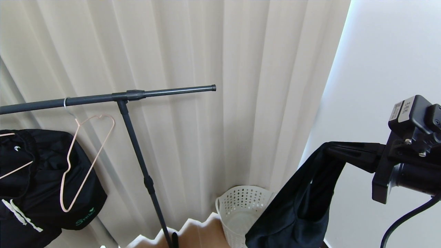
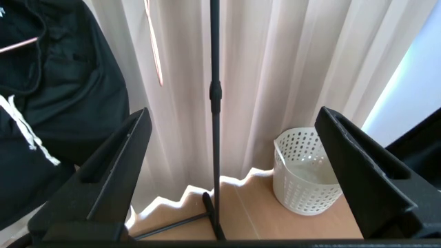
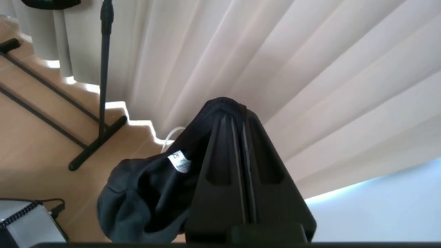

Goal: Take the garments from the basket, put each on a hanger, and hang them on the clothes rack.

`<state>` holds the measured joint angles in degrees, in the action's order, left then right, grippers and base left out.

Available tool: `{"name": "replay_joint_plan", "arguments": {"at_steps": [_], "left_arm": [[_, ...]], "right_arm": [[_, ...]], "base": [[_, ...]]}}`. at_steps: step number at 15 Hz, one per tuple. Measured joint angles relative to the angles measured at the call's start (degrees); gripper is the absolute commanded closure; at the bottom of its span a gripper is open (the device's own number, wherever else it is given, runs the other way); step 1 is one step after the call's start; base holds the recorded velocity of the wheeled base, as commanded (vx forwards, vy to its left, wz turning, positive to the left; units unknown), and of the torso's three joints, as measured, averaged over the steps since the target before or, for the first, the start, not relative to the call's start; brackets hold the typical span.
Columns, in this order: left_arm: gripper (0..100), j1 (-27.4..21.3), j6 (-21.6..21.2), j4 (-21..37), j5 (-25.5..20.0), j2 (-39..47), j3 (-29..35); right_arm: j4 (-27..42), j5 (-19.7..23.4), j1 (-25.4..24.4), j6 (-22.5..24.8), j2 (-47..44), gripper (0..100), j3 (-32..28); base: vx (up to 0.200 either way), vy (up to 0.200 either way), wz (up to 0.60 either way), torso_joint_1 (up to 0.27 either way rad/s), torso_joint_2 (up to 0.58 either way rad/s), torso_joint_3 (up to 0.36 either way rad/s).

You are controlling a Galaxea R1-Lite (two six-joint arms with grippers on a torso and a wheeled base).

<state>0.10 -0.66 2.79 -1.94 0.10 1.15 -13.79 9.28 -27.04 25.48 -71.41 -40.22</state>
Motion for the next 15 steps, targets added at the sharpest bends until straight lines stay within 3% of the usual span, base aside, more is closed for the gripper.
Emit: {"name": "replay_joint_plan", "arguments": {"at_steps": [10,15], "left_arm": [[0,0.0,0.0,0.0,0.0,0.0,0.0],[0,0.0,0.0,0.0,0.0,0.0,0.0]], "right_arm": [[-0.1,0.0,0.0,0.0,0.5,100,0.2],[-2.9,-0.1,0.0,0.0,0.6,100,1.3]], "base": [[0.000,0.000,0.00,0.149,-0.33,-0.178],[0.000,0.000,0.60,0.008,-0.01,-0.013]]}}
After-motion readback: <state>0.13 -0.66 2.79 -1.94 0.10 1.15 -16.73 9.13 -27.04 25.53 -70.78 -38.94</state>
